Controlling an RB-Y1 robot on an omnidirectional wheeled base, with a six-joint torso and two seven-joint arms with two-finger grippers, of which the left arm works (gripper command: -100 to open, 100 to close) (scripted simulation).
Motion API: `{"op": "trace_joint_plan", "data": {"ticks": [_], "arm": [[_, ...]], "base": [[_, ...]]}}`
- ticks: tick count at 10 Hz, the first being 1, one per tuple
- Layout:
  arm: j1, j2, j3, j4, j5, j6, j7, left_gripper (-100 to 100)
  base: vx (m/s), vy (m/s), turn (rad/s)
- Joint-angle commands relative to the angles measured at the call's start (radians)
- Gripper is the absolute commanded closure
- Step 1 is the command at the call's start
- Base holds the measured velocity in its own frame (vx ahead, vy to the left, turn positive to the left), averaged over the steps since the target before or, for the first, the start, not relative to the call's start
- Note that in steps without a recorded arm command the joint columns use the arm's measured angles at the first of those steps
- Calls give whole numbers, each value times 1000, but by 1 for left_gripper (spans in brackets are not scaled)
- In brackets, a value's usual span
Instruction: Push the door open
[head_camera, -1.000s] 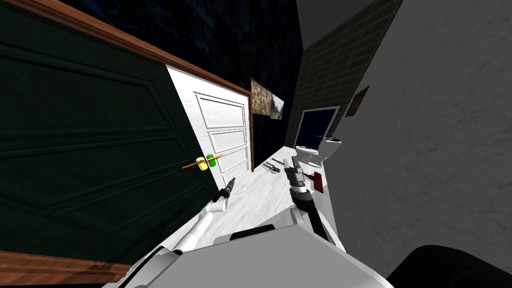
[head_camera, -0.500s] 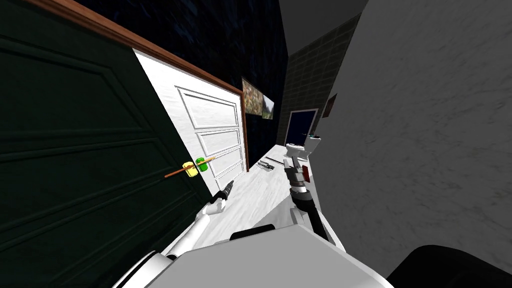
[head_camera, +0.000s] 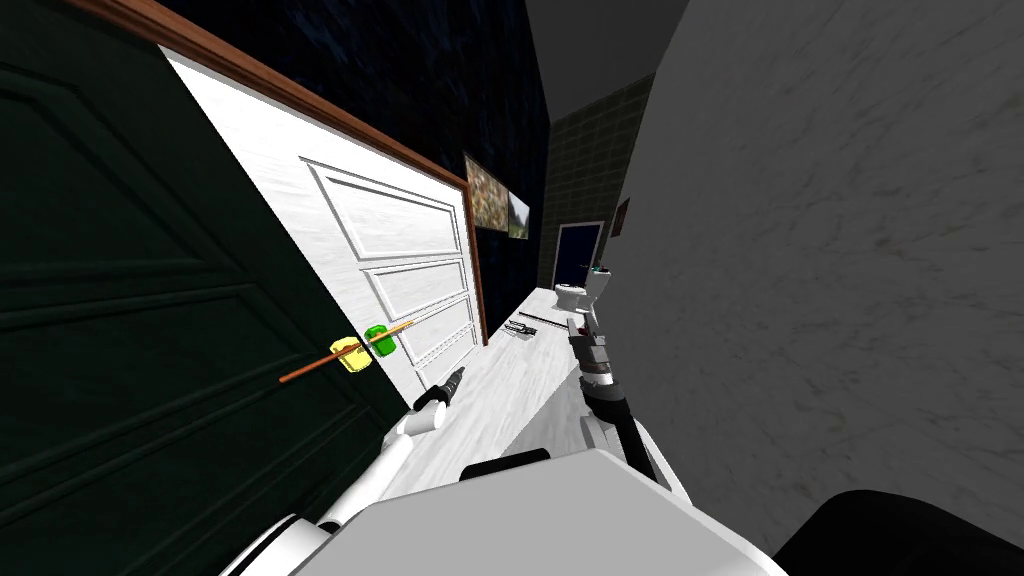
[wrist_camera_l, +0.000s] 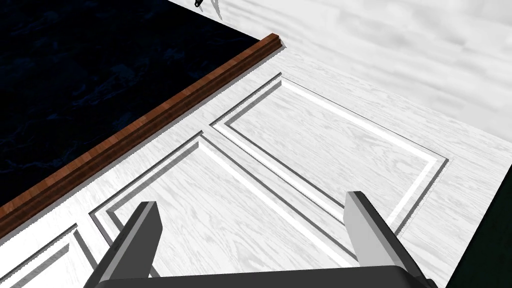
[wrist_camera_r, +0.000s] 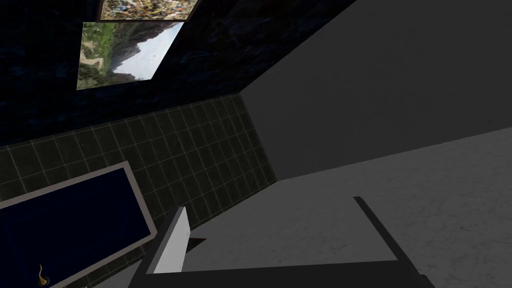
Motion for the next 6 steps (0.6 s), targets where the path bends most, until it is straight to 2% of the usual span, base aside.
{"op": "trace_joint_plan", "data": {"ticks": [1,6], "arm": [[-4,12,-19,16,28,5,-15,-100],[24,50,-35,3,108,78,-107,-100]], "base": [[-34,69,-218],[-36,88,-281]]}}
